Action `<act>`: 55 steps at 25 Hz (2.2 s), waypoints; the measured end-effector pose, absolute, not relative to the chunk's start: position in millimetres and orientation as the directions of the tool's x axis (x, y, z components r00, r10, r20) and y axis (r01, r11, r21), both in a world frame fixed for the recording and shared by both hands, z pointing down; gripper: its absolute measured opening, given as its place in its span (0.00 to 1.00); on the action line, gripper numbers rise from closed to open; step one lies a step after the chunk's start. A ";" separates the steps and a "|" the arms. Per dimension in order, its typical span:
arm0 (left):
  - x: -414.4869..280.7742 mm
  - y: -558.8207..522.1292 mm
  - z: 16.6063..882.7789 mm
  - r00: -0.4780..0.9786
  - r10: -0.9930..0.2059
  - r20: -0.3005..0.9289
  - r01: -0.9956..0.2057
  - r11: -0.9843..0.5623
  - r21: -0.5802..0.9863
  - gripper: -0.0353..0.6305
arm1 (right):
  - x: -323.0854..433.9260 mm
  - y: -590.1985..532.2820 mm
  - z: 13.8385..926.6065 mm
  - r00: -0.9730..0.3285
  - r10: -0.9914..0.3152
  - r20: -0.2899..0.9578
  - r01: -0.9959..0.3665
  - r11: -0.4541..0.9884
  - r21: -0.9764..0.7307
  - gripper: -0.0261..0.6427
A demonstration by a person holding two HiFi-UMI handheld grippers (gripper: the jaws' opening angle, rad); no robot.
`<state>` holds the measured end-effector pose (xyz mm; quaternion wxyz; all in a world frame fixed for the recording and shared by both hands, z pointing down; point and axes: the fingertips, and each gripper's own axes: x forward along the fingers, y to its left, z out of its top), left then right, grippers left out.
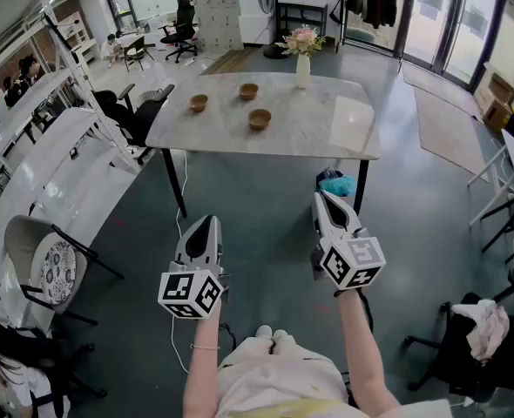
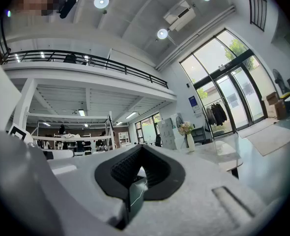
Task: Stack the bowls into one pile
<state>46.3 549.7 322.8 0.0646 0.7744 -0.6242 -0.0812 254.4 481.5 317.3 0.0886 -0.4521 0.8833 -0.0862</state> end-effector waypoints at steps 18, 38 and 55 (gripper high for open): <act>38.6 560.6 334.7 0.145 -0.989 -0.022 -0.969 -0.146 0.199 0.05 | 270.0 481.6 321.5 -0.616 -0.777 -0.126 -0.727 0.623 -0.290 0.05; 0.5 442.2 364.6 0.135 -0.990 0.033 -0.966 -0.124 0.227 0.05 | 231.6 353.2 358.7 -0.618 -0.784 -0.053 -0.735 0.601 -0.314 0.25; -65.1 258.6 370.5 0.186 -0.981 0.051 -0.955 -0.168 0.244 0.05 | 178.8 178.1 372.1 -0.554 -0.832 -0.010 -0.776 0.521 -0.356 0.25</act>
